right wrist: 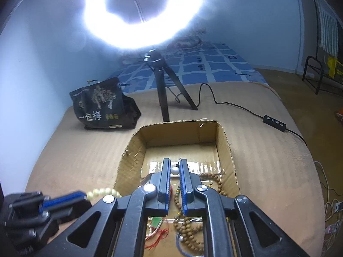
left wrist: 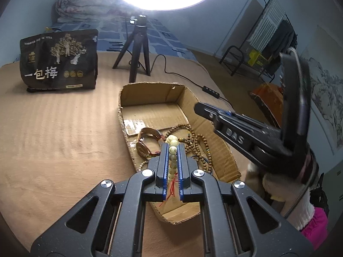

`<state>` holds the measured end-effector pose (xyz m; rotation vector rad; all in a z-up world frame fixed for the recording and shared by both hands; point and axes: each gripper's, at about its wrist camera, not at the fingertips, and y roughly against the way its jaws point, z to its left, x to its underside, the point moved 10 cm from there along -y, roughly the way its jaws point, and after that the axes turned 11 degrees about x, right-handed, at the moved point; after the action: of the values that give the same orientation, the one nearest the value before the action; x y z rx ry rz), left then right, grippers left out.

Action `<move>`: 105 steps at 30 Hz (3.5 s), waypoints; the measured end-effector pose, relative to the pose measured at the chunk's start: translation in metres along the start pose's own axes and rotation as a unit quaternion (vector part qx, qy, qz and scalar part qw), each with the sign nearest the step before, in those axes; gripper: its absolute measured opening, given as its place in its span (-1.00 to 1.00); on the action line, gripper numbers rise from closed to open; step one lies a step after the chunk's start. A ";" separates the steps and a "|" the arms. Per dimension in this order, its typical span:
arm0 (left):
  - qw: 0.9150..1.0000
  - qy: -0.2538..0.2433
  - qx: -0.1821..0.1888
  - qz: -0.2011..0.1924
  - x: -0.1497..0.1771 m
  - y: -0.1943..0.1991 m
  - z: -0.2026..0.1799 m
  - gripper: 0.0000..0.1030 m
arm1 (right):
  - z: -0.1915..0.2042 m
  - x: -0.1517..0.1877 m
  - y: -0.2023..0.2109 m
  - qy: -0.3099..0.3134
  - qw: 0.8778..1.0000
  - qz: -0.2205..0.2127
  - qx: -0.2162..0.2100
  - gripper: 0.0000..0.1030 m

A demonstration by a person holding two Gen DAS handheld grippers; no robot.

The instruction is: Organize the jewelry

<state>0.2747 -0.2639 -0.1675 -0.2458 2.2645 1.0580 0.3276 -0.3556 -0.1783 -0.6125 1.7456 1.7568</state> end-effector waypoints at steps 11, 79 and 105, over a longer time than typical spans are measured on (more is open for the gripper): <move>1.000 -0.015 -0.007 0.010 0.003 -0.015 -0.002 -0.90 | -0.005 -0.002 -0.026 -0.004 1.000 0.012 0.010 -0.88; 0.981 -0.143 -0.090 -0.095 0.028 0.154 -0.048 0.69 | 0.017 -0.002 0.181 0.028 0.985 -0.134 0.105 0.99; 0.970 -0.183 -0.105 -0.119 0.044 0.179 -0.061 0.96 | -0.003 0.035 0.211 0.006 0.983 -0.138 0.118 0.99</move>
<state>0.1387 -0.1869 -0.0516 -0.3662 1.7495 1.1112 0.1579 -0.3500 -0.0488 -0.7231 1.7490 1.3387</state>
